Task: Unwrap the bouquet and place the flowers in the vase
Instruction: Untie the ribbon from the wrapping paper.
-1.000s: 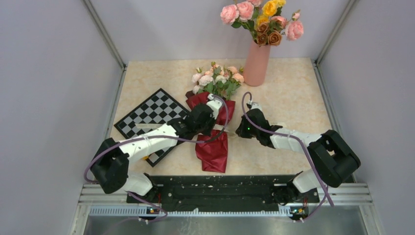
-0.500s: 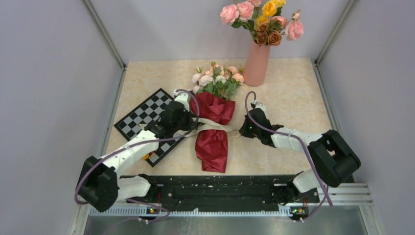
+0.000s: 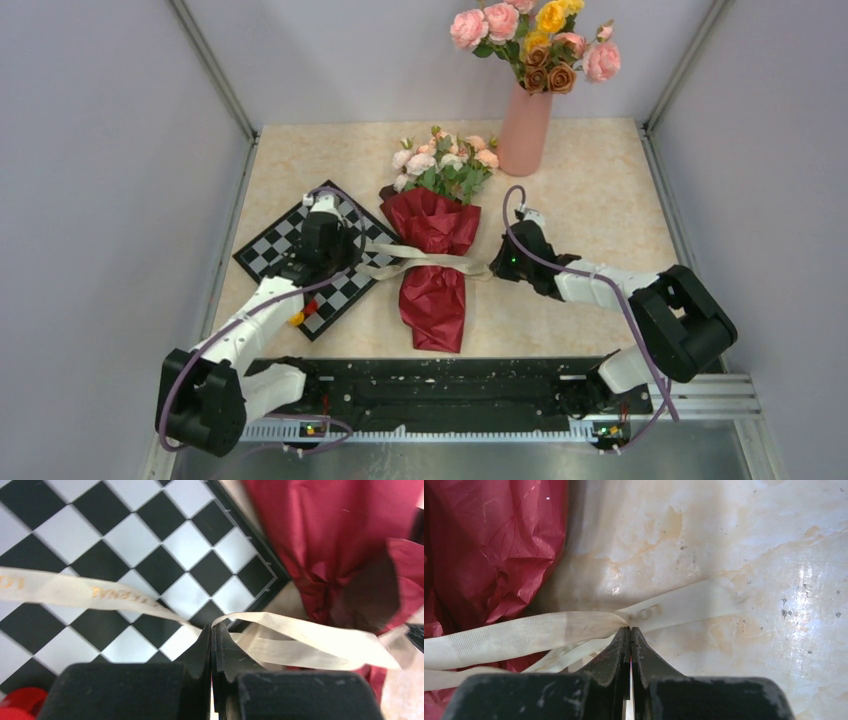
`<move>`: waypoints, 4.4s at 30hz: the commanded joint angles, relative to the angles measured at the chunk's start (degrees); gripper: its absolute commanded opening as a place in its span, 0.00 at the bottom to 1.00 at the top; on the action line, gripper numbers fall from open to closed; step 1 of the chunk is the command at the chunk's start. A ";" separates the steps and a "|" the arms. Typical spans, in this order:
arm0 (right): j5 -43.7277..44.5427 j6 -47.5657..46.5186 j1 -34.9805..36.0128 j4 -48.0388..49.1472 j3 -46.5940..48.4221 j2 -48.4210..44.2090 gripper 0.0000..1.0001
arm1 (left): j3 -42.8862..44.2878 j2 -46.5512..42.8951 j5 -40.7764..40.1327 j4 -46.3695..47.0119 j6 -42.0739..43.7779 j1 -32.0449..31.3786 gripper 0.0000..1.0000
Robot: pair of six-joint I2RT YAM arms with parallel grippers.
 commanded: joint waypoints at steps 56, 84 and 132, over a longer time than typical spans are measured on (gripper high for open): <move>-10.06 -9.11 -12.53 -2.96 -4.12 -19.73 0.71 | 23.13 25.50 12.26 -2.22 26.42 -29.87 0.66; -9.89 -9.07 -12.47 -3.11 -4.43 -19.85 0.71 | 21.65 25.42 7.33 -1.27 25.09 -30.92 0.16; -11.49 -37.52 13.60 0.31 15.59 -7.53 0.80 | 24.20 -1.83 7.59 -16.54 8.28 17.22 0.00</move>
